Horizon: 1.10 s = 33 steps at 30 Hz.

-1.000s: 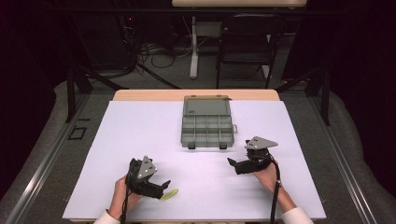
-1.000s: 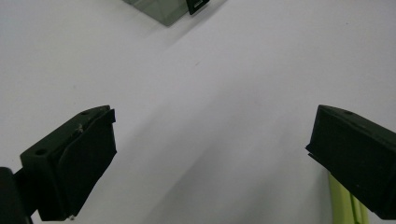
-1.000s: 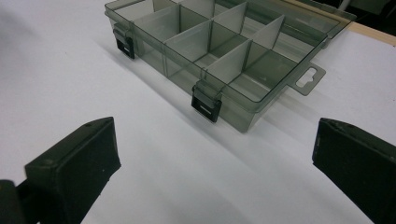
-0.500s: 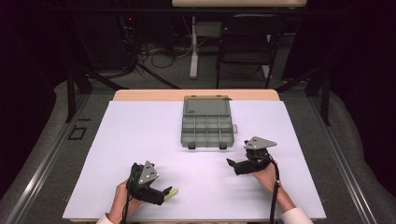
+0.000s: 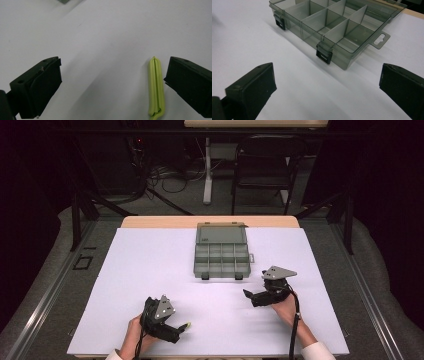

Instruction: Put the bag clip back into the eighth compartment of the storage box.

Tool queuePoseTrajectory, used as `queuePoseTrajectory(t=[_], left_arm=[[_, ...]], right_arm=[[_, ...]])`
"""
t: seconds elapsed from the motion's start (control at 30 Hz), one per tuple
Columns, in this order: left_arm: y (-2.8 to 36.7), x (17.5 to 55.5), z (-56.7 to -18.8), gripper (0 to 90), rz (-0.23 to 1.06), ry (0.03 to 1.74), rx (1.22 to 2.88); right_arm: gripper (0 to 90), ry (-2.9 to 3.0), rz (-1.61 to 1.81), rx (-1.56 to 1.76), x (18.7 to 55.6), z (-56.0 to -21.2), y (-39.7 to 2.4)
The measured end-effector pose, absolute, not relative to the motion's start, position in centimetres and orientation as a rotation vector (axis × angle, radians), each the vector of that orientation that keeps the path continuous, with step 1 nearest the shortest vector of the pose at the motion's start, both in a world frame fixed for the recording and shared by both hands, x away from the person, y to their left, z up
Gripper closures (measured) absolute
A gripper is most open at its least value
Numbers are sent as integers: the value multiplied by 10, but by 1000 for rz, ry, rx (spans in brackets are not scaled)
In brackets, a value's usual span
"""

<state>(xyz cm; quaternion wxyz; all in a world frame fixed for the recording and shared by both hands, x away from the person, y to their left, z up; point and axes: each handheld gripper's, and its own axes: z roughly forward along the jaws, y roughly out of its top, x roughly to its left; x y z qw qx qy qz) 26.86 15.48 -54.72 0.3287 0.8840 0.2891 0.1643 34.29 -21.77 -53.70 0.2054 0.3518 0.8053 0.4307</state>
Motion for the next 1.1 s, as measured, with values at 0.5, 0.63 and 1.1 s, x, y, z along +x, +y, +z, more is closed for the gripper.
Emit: queuePoseTrajectory(t=[0.5, 0.63, 1.1], left_arm=[[149, 266, -552, 80, 373, 718, 2345], [148, 264, -553, 172, 348, 706, 2360], [148, 254, -554, 485, 270, 667, 2367]], right_arm=[[0, 2241, 1198, 979, 342, -537, -218], [0, 2245, 1183, 985, 343, -537, -217], [0, 2251, 1186, 984, 343, -538, -215]])
